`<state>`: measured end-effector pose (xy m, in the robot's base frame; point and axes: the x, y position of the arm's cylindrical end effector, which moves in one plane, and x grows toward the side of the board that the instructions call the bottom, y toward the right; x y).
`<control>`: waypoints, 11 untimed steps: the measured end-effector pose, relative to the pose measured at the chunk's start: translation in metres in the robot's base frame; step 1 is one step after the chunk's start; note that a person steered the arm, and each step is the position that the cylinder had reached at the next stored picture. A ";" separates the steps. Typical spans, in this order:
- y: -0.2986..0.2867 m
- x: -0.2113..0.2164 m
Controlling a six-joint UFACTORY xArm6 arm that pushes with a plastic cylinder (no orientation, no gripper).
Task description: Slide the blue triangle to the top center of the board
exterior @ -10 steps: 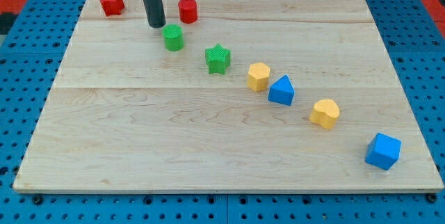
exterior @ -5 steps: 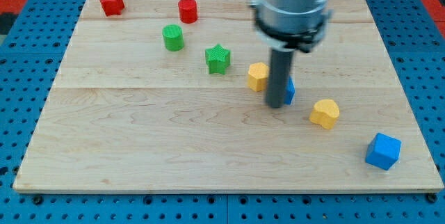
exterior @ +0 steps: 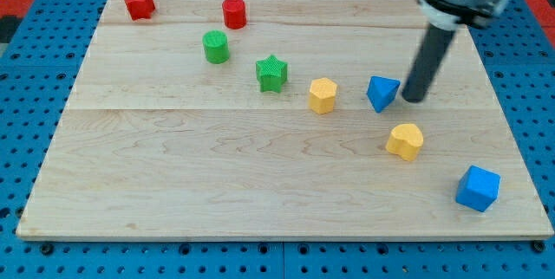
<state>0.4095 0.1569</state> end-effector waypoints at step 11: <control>-0.172 -0.133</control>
